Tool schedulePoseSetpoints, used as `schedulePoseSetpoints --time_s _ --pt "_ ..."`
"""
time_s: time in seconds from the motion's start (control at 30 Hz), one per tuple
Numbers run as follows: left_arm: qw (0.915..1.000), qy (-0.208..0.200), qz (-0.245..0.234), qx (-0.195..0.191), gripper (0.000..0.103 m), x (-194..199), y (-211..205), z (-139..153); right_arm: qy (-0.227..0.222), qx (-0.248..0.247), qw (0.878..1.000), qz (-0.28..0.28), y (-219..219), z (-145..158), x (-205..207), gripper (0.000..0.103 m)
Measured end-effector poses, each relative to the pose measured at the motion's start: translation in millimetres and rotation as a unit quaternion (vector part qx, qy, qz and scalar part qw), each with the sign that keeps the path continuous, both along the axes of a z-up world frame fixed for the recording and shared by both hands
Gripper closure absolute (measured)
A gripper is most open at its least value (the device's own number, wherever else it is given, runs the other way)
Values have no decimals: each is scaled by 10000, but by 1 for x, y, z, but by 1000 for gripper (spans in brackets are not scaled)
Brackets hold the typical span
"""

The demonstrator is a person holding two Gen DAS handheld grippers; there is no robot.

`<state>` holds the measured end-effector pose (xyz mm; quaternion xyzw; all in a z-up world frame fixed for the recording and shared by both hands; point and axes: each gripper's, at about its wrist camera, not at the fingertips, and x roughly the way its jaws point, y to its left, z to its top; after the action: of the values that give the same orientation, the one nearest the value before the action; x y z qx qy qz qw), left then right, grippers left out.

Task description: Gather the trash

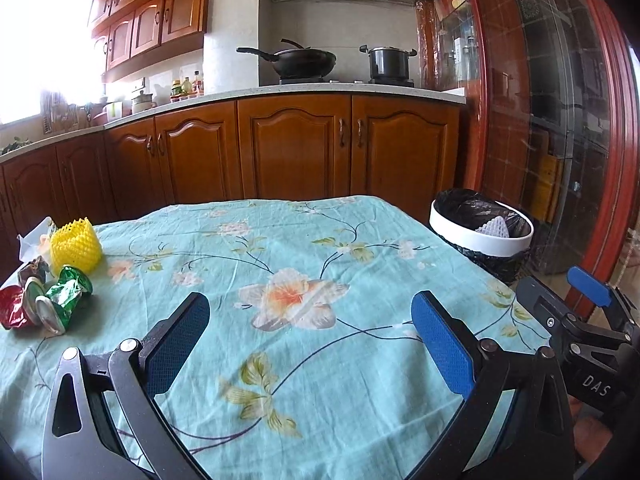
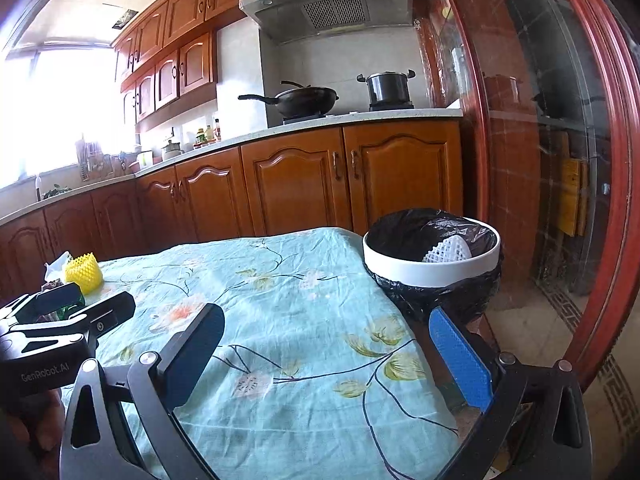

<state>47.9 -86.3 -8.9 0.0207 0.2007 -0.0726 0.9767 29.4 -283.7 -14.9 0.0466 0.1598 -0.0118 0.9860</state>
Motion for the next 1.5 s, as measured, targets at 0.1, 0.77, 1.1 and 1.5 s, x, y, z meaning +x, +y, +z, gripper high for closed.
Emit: schedulePoseSetpoints --time_s 0.1,0.77,1.1,1.5 --pt "10000 5 3 20 0 -1 -1 -1 -8 -7 10000 8 1 0 -2 0" --pt "9998 123 68 149 0 4 -3 -3 68 81 9999 -4 -4 2 0 0" --pt "9997 166 32 153 0 6 -2 -4 114 84 9999 -3 -7 1 1 0" --pt "9996 195 -10 196 0 8 -2 -4 148 87 9998 22 -5 1 2 0"
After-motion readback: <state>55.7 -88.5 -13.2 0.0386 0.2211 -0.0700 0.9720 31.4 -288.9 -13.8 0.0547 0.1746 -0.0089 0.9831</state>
